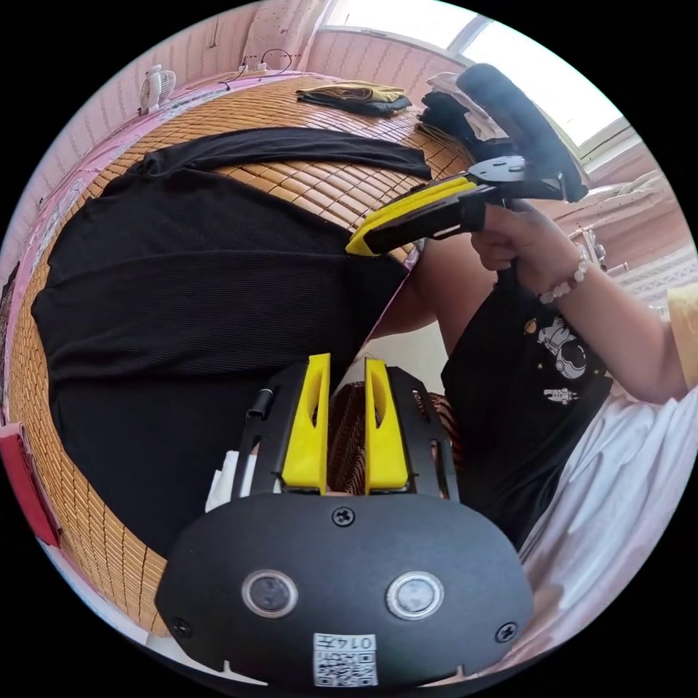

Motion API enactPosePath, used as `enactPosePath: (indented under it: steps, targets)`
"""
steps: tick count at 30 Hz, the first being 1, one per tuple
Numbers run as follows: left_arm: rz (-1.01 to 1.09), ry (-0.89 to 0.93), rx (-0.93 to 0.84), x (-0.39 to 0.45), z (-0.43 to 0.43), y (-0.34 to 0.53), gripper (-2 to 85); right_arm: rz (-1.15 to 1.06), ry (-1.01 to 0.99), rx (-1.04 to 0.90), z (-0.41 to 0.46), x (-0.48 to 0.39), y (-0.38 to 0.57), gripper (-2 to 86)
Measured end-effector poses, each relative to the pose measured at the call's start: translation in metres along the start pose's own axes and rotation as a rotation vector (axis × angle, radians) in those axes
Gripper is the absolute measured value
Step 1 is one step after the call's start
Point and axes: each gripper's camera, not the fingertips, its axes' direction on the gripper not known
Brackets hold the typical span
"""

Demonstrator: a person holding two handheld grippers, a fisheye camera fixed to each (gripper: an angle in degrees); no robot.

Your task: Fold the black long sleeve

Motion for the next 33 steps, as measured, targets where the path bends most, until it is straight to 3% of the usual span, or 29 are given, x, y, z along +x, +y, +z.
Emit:
enactPosePath:
  steps: [4,9,13,15,20,26,30,33]
  targets:
    - [-0.023,0.101,0.039,-0.006,-0.021,0.009,7.3,0.133,0.071,0.182,-0.035,0.030,0.015,6.5]
    - [-0.103,-0.025,0.144,-0.024,-0.045,0.016,6.5,0.493,0.346,0.331,-0.075,0.104,0.048,11.2]
    - [-0.227,-0.082,0.171,-0.055,-0.044,0.015,6.5,0.660,0.348,0.316,-0.074,0.141,0.059,12.9]
    - [-0.261,-0.111,0.156,-0.064,-0.038,0.014,6.4,0.648,0.306,0.209,-0.063,0.151,0.051,11.6]
    - [-0.291,-0.127,0.139,-0.069,-0.030,0.018,5.2,0.617,0.391,0.186,-0.062,0.146,0.050,6.8]
    - [-0.288,-0.123,0.158,-0.069,-0.040,0.025,4.8,0.597,0.330,0.185,-0.065,0.149,0.055,3.8]
    - [-0.340,-0.061,0.177,-0.078,-0.052,0.033,1.6,0.548,0.008,0.401,-0.089,0.147,0.050,2.8]
    - [-0.402,0.037,0.241,-0.088,-0.070,0.048,-0.3,0.411,-0.099,0.595,-0.125,0.129,0.020,2.5]
